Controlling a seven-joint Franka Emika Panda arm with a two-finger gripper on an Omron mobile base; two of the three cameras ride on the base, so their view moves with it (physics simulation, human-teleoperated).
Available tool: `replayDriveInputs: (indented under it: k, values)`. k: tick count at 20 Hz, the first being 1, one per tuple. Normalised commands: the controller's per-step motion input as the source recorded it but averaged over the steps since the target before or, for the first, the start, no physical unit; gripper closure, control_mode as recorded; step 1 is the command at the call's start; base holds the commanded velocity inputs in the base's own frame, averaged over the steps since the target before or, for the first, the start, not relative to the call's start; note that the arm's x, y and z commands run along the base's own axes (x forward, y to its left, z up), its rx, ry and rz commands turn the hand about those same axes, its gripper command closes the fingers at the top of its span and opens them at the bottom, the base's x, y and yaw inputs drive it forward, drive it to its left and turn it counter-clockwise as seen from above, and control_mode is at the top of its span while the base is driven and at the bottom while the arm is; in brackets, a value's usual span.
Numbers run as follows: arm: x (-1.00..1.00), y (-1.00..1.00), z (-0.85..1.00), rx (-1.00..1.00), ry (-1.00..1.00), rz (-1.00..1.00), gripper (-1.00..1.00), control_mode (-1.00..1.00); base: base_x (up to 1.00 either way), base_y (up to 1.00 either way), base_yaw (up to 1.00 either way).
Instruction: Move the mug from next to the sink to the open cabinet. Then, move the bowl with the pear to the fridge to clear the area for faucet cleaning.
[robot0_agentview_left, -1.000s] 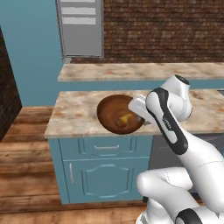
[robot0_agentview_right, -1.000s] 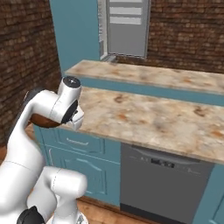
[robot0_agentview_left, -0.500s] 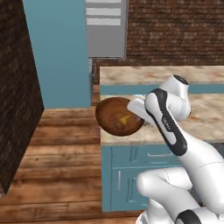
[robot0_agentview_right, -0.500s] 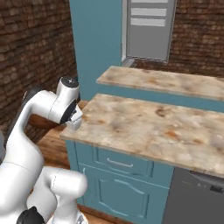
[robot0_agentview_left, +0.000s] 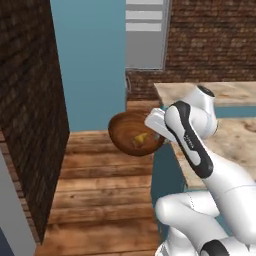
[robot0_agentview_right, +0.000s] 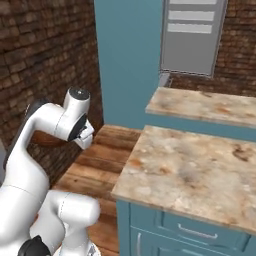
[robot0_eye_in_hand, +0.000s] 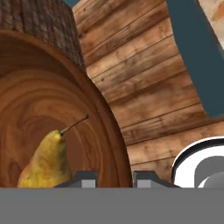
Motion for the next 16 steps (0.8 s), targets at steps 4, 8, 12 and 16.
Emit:
replayDriveInputs:
  k: [4,8,12,16]
  values:
    - [0.00,0.00,0.00,0.00,0.00,0.00,1.00,1.00,1.00,0.70,-0.30]
    - [0.00,0.00,0.00,0.00,0.00,0.00,1.00,1.00,1.00,0.29,-0.35]
    - [0.00,0.00,0.00,0.00,0.00,0.00,1.00,1.00,0.82,0.73,-0.16]
    - [0.00,0.00,0.00,0.00,0.00,0.00,1.00,1.00,0.24,1.00,0.10]
